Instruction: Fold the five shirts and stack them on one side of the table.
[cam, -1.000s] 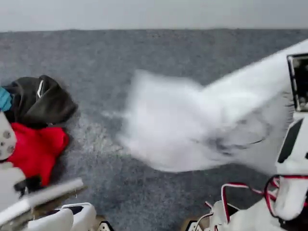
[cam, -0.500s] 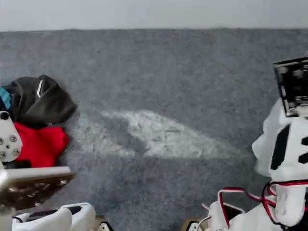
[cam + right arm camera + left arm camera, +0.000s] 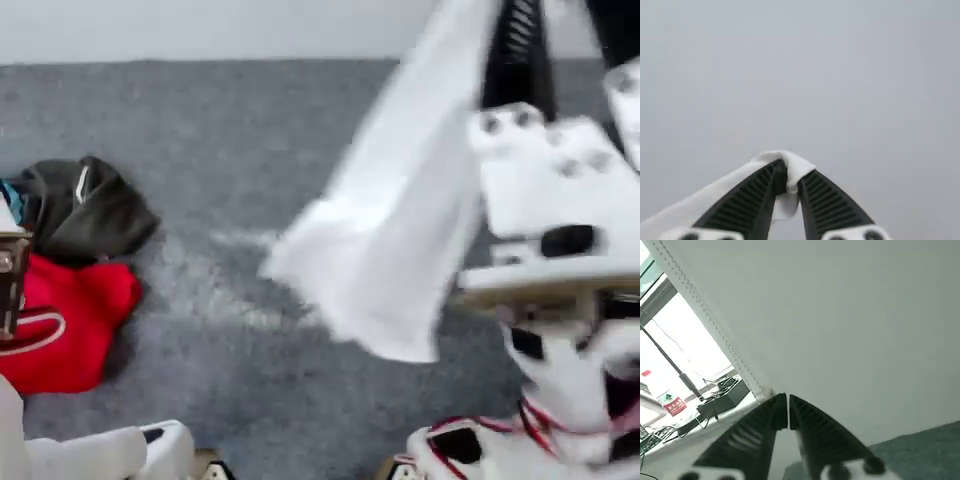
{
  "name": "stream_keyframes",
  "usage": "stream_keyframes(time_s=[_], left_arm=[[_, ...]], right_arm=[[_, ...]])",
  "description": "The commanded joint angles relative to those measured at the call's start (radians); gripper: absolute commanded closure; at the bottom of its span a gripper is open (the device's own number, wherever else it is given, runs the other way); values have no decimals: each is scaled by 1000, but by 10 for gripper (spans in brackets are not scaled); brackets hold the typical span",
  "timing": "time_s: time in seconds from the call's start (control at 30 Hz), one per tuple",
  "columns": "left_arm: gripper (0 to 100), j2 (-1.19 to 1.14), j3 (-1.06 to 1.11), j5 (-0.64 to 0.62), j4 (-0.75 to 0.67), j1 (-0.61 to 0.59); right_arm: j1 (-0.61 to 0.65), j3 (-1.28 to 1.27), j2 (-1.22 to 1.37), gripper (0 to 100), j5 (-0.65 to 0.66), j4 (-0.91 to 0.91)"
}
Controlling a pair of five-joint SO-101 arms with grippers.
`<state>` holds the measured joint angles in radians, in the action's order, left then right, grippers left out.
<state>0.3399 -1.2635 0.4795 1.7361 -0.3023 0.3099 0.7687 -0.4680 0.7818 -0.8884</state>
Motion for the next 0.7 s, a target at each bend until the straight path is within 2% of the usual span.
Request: stream_keyframes(time_s=[0.0, 0.07, 0.2, 0.37, 0.47, 0.67], left_arm=[[987, 8, 36, -28, 18, -2], [987, 9, 65, -28, 18, -6], [987, 37, 127, -55, 18, -2], [987, 143, 389, -71, 18, 2], [987, 226, 601, -71, 17, 5], [987, 353, 1029, -72, 15, 187]], right_arm=[[159, 14, 71, 989, 153, 108], [214, 14, 94, 989, 167, 81], [180, 12, 137, 989, 161, -131], [-1, -6, 220, 989, 21, -441], [-107, -74, 280, 989, 14, -584], [-285, -229, 394, 989, 12, -722]])
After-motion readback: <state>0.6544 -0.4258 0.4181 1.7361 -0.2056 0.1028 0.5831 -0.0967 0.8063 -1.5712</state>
